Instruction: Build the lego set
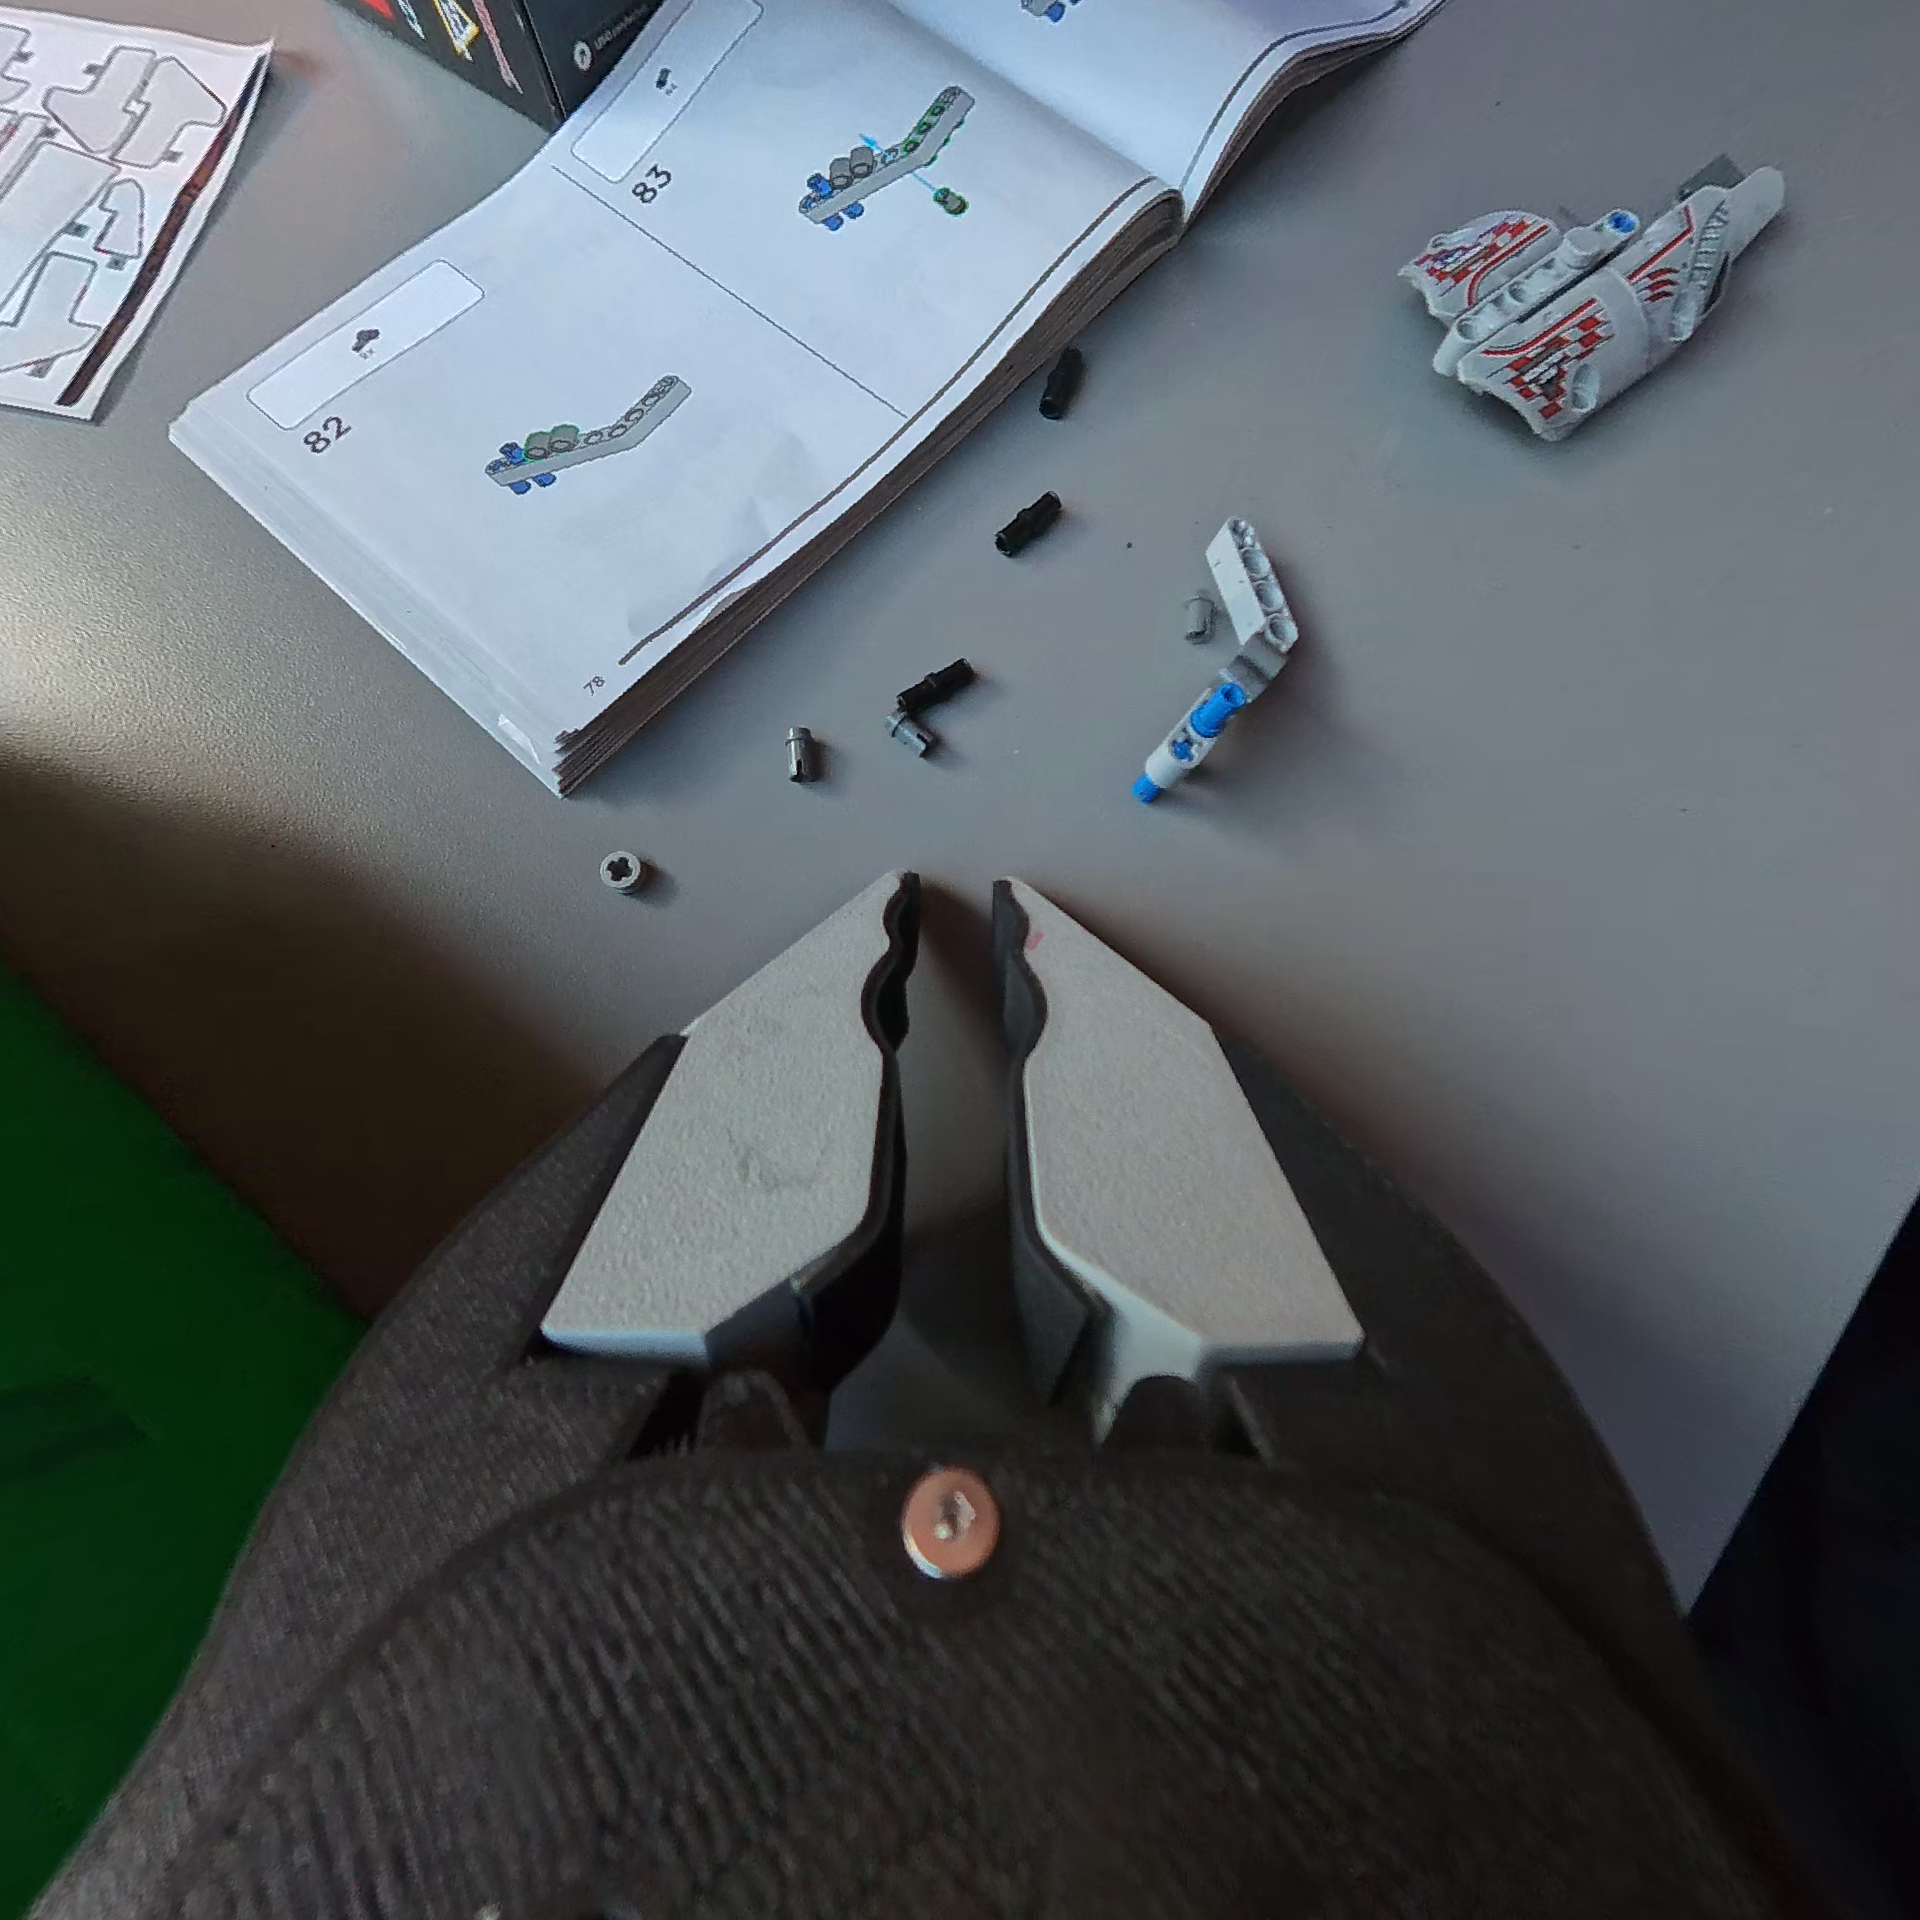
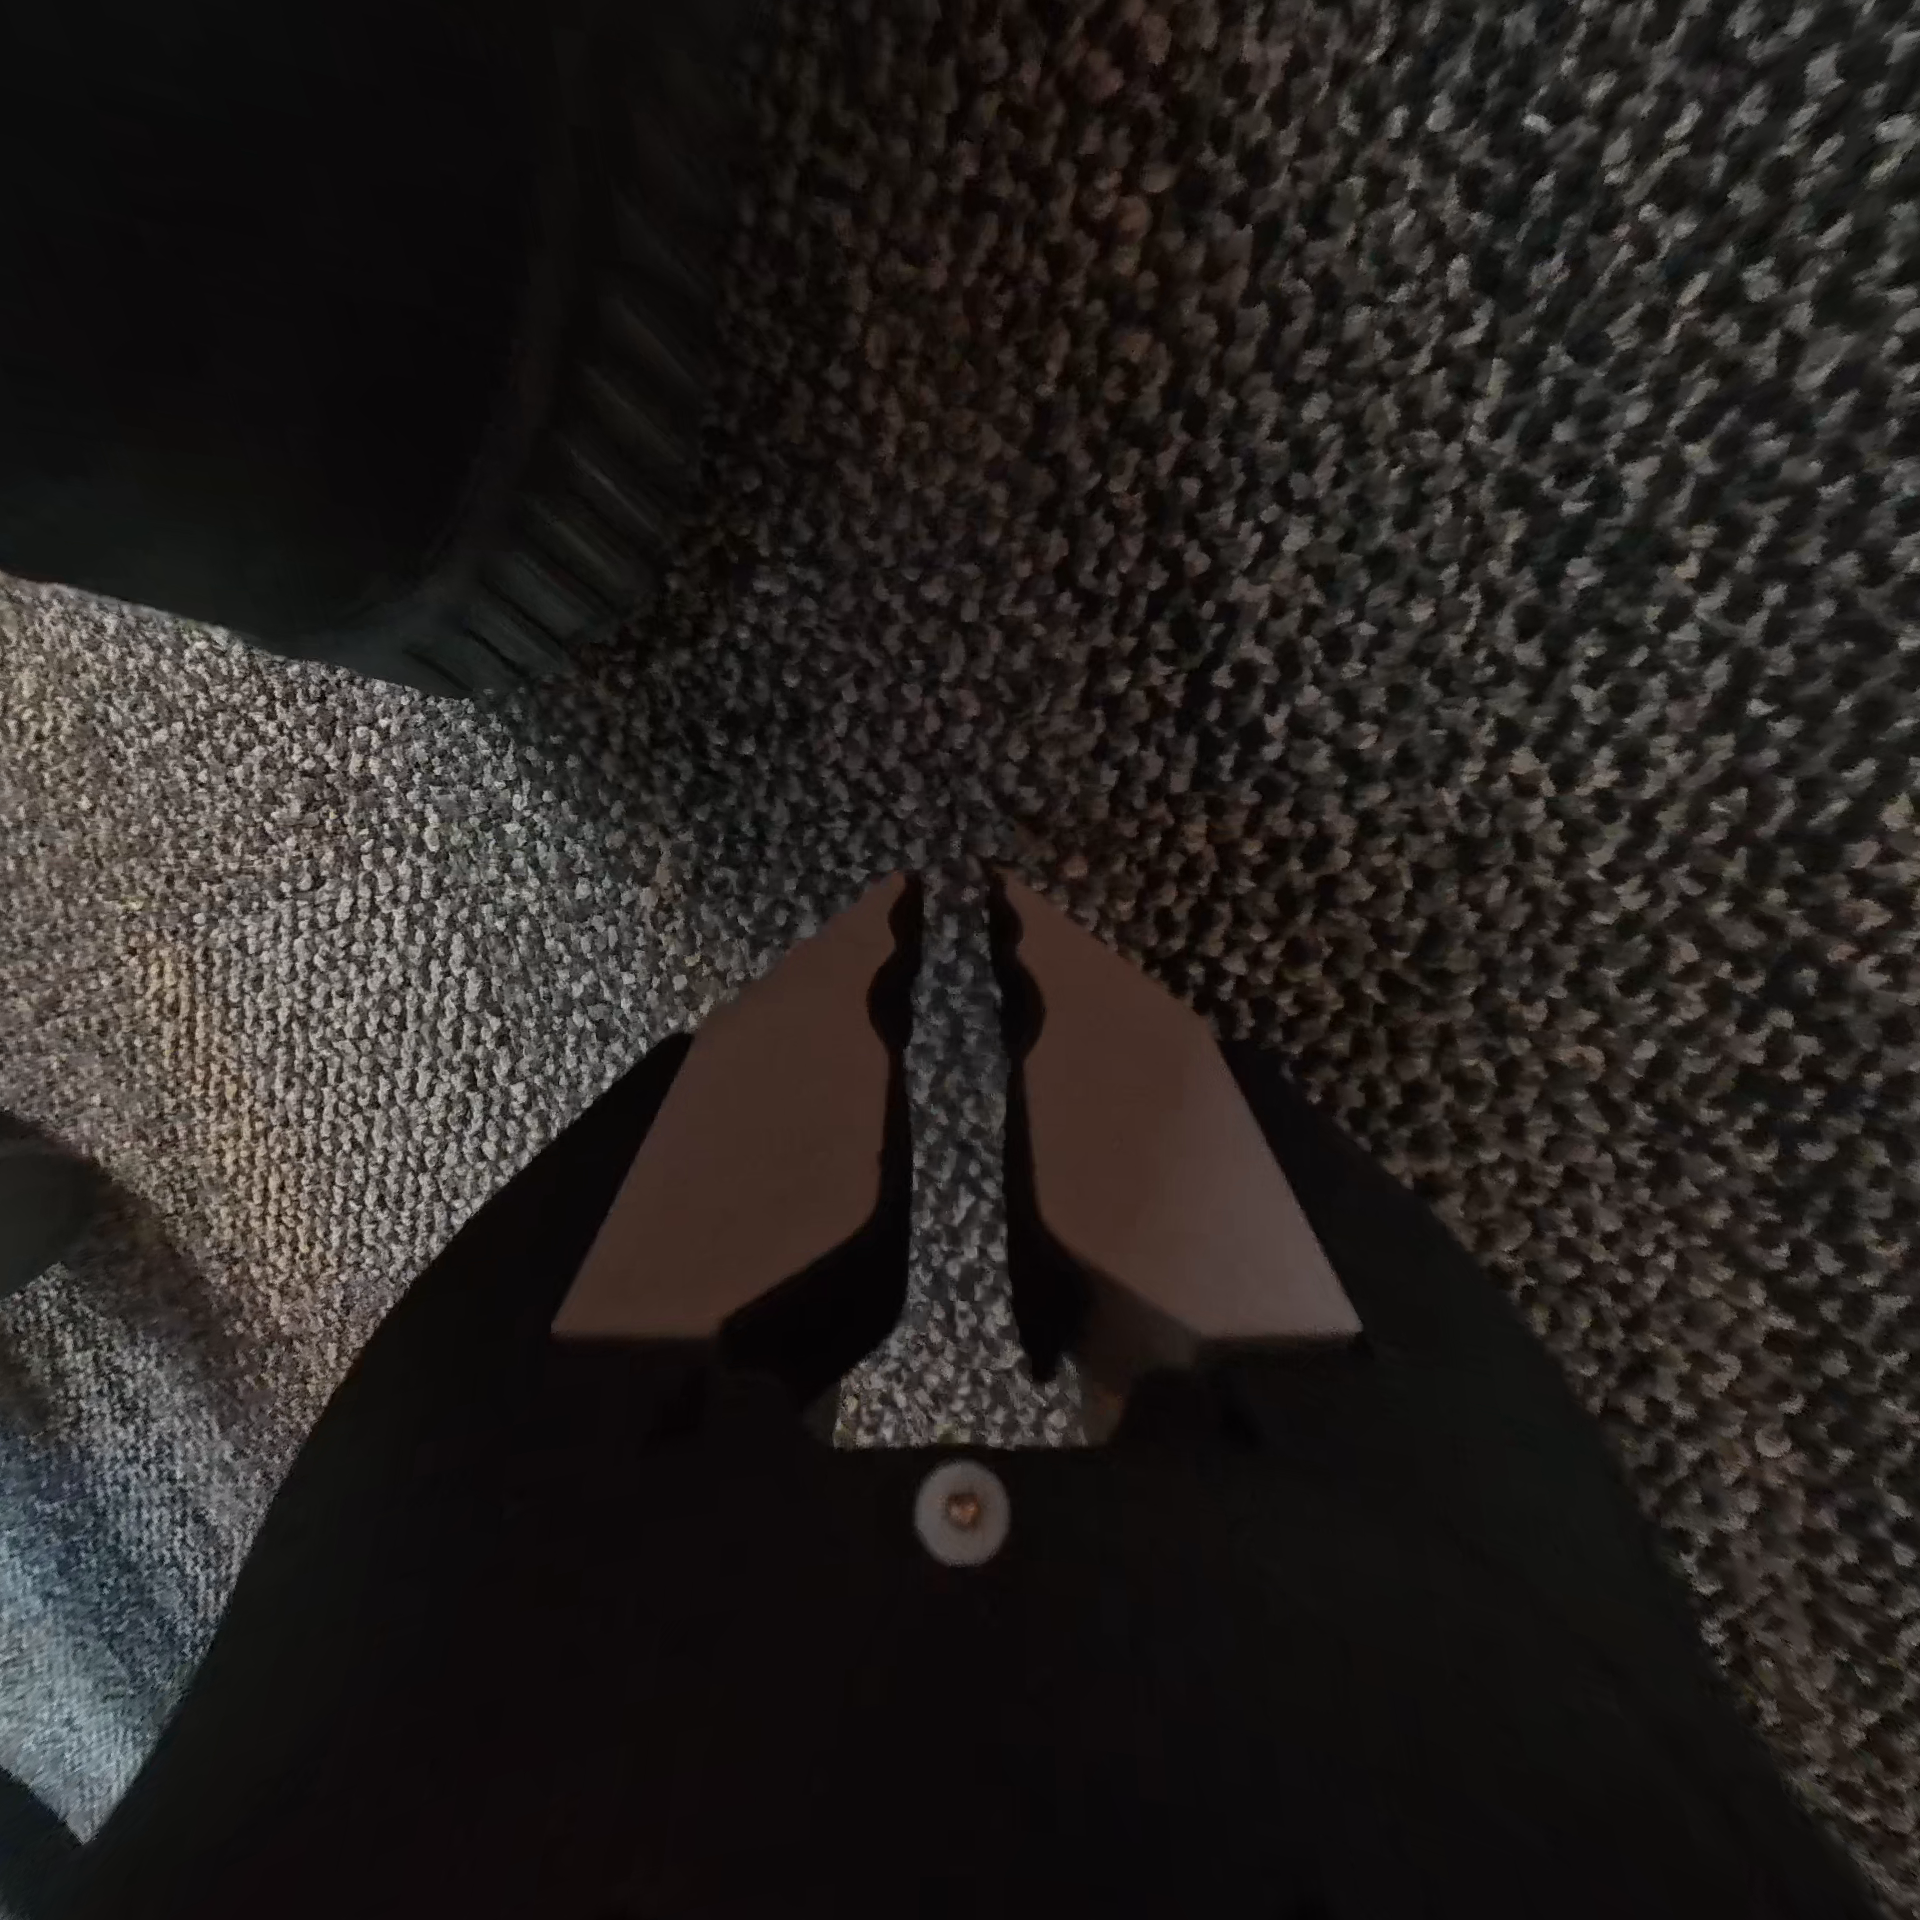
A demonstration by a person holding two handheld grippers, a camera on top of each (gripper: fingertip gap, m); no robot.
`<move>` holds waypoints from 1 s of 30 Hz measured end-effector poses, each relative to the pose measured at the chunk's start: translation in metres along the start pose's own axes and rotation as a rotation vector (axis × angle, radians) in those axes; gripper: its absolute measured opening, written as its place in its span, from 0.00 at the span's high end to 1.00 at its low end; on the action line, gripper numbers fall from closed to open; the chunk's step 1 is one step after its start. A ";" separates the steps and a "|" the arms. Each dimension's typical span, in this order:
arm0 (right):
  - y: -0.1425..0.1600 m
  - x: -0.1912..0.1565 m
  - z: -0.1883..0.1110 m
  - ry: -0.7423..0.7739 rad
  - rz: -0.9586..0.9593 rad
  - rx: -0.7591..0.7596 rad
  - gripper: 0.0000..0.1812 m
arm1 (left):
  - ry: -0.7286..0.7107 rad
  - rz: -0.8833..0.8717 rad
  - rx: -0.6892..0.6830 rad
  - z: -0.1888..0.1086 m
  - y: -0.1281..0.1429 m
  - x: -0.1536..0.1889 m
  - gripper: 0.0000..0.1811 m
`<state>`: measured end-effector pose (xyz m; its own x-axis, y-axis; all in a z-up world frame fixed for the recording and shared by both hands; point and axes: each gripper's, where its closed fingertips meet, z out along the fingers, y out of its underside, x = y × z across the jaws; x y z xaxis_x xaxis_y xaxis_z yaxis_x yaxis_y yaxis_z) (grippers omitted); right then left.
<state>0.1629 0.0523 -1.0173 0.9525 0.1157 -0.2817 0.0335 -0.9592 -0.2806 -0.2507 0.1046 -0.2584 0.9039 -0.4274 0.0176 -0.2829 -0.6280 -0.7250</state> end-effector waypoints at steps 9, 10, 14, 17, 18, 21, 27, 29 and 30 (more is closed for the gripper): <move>-0.002 0.010 0.001 0.051 -0.096 -0.030 0.94 | 0.002 -0.003 0.000 0.000 0.000 0.000 0.94; -0.003 0.010 0.002 0.055 -0.121 -0.034 0.95 | 0.002 -0.004 0.000 0.000 0.000 0.000 0.94; -0.004 0.008 0.005 0.046 -0.217 -0.066 0.94 | 0.002 -0.004 0.000 0.000 0.000 0.000 0.94; 0.000 0.009 0.008 0.047 -0.293 -0.109 0.95 | 0.003 -0.005 0.000 0.000 0.000 0.000 0.94; 0.000 0.010 0.009 0.047 -0.309 -0.112 0.95 | 0.004 -0.006 0.000 0.000 0.000 0.000 0.94; -0.001 0.010 0.010 0.040 -0.315 -0.118 0.96 | 0.003 -0.005 0.000 0.000 0.000 0.000 0.93; -0.002 0.014 0.010 0.073 -0.326 -0.114 0.99 | 0.004 -0.006 0.000 0.001 0.000 0.000 0.94; -0.002 0.014 0.010 0.080 -0.329 -0.123 0.99 | 0.004 -0.006 0.000 0.001 0.000 0.000 0.94; -0.002 0.014 0.010 0.083 -0.324 -0.127 1.00 | 0.004 -0.007 0.000 0.001 0.000 0.000 0.94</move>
<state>0.1732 0.0588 -1.0302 0.9073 0.4031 -0.1194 0.3706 -0.9010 -0.2255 -0.2505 0.1053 -0.2584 0.9044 -0.4260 0.0252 -0.2769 -0.6306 -0.7251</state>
